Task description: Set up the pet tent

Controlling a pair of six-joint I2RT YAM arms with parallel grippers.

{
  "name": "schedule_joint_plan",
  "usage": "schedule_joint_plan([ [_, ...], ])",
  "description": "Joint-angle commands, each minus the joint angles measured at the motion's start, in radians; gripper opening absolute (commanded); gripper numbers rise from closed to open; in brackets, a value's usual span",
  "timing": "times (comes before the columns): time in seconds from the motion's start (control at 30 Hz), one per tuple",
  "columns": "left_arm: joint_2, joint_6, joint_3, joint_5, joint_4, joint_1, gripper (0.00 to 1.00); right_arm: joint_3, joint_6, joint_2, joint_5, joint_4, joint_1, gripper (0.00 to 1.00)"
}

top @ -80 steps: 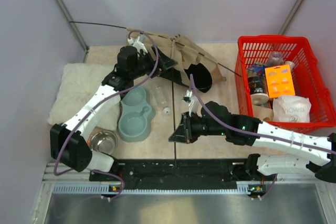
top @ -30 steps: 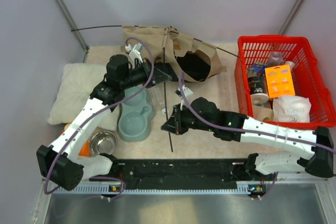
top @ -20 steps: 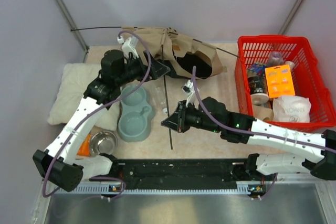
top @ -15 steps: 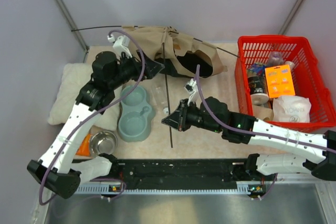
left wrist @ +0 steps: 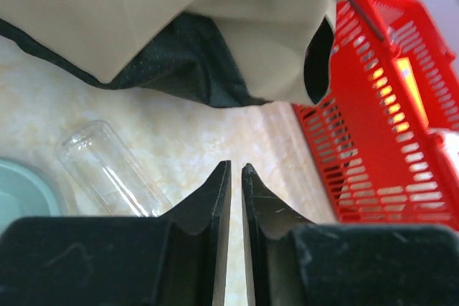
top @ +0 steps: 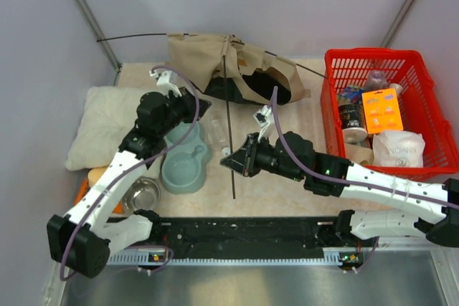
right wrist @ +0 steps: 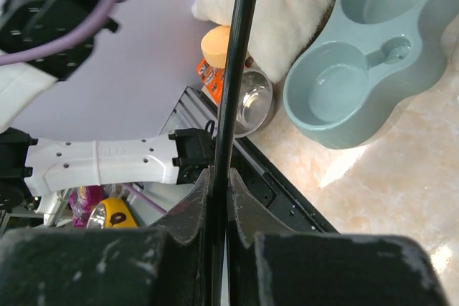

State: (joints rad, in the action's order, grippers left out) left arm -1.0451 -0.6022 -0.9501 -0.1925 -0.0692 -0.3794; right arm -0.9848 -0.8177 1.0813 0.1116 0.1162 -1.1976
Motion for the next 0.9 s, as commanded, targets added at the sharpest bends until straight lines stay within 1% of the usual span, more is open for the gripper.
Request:
schedule_joint_plan([
  [0.0, -0.059, 0.149, 0.065, -0.156, 0.365, 0.0, 0.16, -0.032, 0.011, -0.034, 0.072, -0.073, 0.004, 0.0],
  [0.13, -0.157, 0.275, 0.047, -0.177, 0.463, 0.002, 0.15, -0.028, 0.009, -0.043, 0.08, -0.067, 0.004, 0.0],
  [0.17, -0.205, 0.295, 0.03, -0.194, 0.468, 0.002, 0.13, -0.025, 0.009, -0.046, 0.08, -0.072, 0.004, 0.0],
  [0.2, -0.242, 0.312, 0.005, -0.221, 0.462, 0.005, 0.06, -0.022, 0.006, -0.05, 0.082, -0.073, 0.004, 0.0],
  [0.23, -0.269, 0.329, -0.021, -0.243, 0.448, 0.007, 0.02, -0.02, 0.006, -0.05, 0.08, -0.078, 0.004, 0.0],
  [0.27, -0.298, 0.34, -0.039, -0.251, 0.434, 0.005, 0.0, -0.018, 0.005, -0.053, 0.082, -0.081, 0.004, 0.0],
  [0.4, -0.358, 0.357, -0.046, -0.178, 0.463, 0.008, 0.0, -0.031, 0.009, -0.058, 0.094, -0.075, 0.004, 0.0],
  [0.5, -0.378, 0.381, -0.033, -0.104, 0.503, 0.016, 0.0, -0.032, 0.008, -0.066, 0.102, -0.059, 0.004, 0.0],
  [0.63, -0.386, 0.441, -0.045, -0.036, 0.508, 0.03, 0.02, -0.035, 0.008, -0.07, 0.111, -0.043, 0.004, 0.0],
  [0.73, -0.386, 0.449, -0.041, -0.031, 0.549, 0.053, 0.04, -0.037, 0.008, -0.07, 0.115, -0.041, 0.004, 0.0],
  [0.8, -0.394, 0.45, -0.041, -0.033, 0.577, 0.063, 0.08, -0.041, 0.006, -0.067, 0.115, -0.036, 0.004, 0.0],
  [0.87, -0.409, 0.458, -0.042, -0.038, 0.604, 0.066, 0.08, -0.041, -0.001, -0.069, 0.119, -0.038, 0.004, 0.0],
])
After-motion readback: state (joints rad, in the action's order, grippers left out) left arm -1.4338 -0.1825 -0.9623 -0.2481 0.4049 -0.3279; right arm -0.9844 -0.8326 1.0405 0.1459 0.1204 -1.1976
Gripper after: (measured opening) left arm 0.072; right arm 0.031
